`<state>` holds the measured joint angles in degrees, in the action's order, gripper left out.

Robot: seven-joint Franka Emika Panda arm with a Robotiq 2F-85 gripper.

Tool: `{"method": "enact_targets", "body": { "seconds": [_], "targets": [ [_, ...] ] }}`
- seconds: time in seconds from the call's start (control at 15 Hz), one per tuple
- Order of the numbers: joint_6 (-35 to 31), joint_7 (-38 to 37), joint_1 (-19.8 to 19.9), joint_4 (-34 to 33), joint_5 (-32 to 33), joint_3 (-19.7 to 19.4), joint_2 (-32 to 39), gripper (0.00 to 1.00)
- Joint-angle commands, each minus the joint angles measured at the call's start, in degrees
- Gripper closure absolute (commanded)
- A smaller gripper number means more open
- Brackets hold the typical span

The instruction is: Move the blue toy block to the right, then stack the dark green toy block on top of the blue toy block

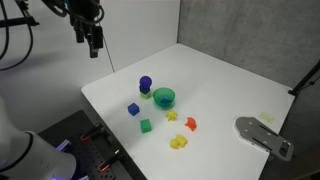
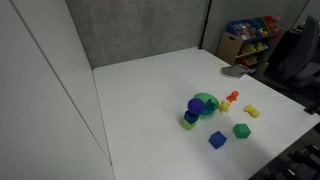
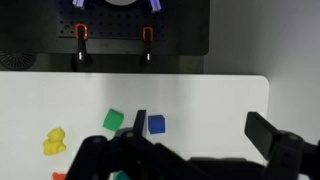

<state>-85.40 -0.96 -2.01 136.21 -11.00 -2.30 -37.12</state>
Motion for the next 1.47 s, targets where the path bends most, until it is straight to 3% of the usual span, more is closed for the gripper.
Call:
{"method": "enact_targets", "body": {
  "seconds": [0.0,0.2,0.33,0.93,1.4],
  "targets": [
    [0.21,0.47,1.02,-0.14,-0.34,0.75,0.05,0.00],
    [0.21,0.48,1.02,-0.14,-0.34,0.75,0.04,0.00],
    [-3.48,-1.61,1.95,-0.25,0.51,1.94,1.02,0.00],
    [-24.63,-5.58,3.10,3.54,1.89,4.88,10.01,0.00],
    [-42.49,-9.26,2.41,10.94,7.78,7.97,21.77,0.00]
  ]
}}
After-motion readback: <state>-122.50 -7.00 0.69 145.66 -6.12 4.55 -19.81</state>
